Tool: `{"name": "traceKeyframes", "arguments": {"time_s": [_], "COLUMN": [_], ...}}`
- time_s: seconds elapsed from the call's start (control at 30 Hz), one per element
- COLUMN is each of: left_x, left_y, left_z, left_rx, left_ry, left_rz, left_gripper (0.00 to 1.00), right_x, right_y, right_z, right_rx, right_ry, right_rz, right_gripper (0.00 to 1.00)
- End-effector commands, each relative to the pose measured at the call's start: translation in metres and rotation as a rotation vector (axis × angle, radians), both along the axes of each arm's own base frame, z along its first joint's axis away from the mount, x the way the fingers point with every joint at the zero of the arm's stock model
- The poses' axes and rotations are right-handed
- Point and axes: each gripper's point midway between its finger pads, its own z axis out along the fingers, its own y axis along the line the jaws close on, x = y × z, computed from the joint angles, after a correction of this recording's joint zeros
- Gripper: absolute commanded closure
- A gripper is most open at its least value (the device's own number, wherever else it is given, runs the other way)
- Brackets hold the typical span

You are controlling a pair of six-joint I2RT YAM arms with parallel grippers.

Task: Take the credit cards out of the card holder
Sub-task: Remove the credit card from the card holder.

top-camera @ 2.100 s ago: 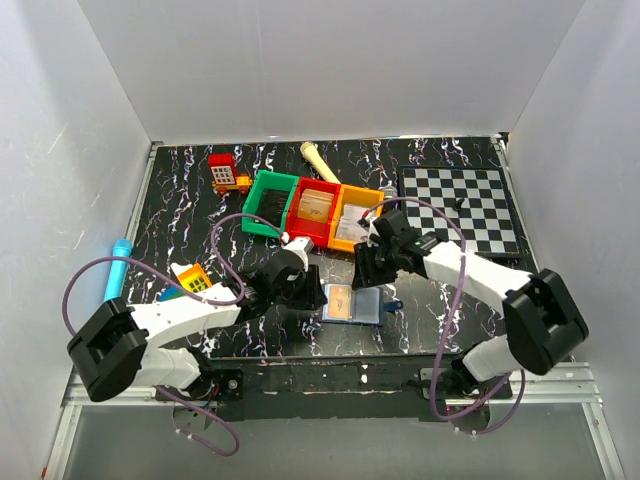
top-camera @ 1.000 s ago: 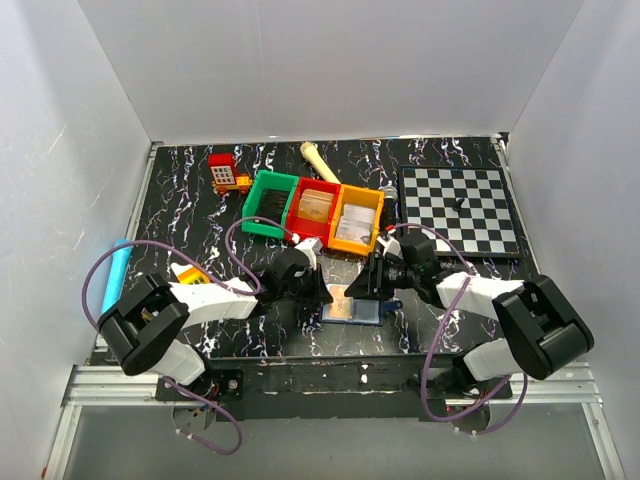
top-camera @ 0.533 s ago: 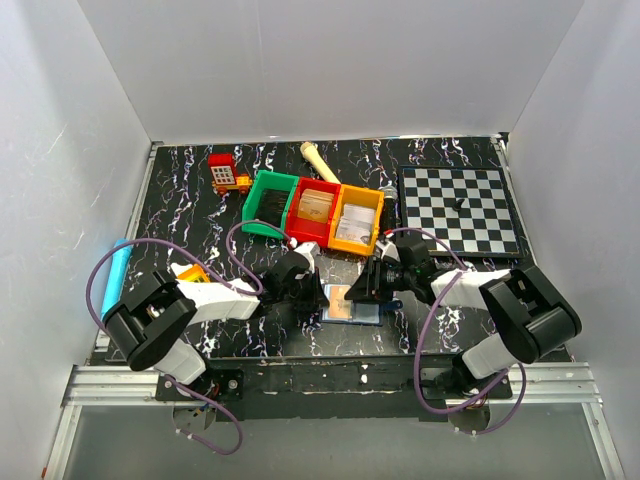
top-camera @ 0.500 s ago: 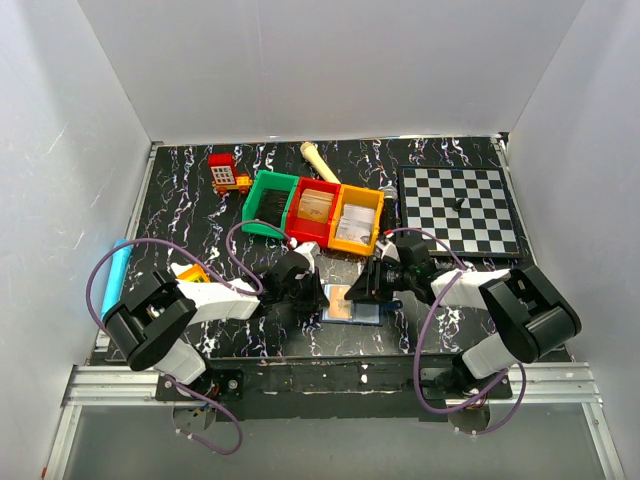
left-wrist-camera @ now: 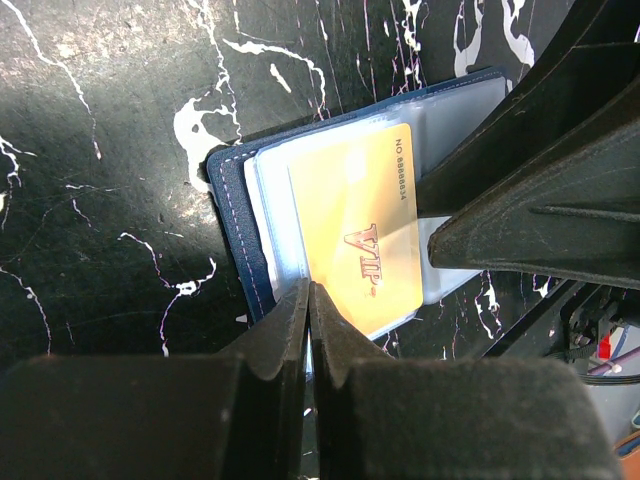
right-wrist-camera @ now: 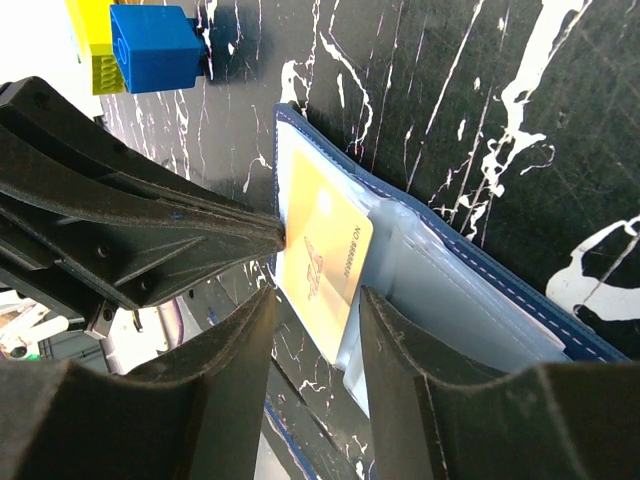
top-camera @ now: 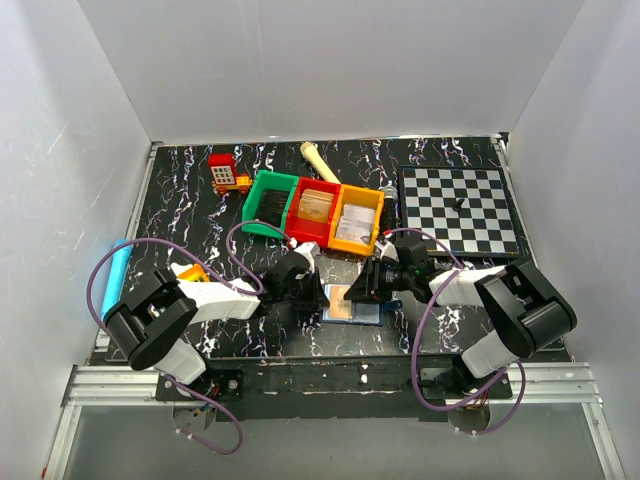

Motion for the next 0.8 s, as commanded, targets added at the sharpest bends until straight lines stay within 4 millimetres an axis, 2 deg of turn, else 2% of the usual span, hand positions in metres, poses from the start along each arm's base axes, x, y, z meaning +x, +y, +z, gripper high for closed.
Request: {"name": "traceKeyframes", "arguments": {"time_s": [0.0,0.77], "left_x": [-0.003,-0.008], "left_y": [0.012,0.024], "left_z": [-0.014,-0.025], "left_rx": [0.052,0.081], "left_ry": [0.022,0.049], "left_rz": [0.024,0.065], "left_gripper": [1.0,1.0], "right_x": [-0.003,-0.013], "right_y": [0.0,0.008], "right_z": [-0.003,-0.001], "right_rx": [0.009,0.144], "right_ry": [-0.009,0.007], "right_rz": [0.016,0.044], "right_gripper": [0.53,0.53]}}
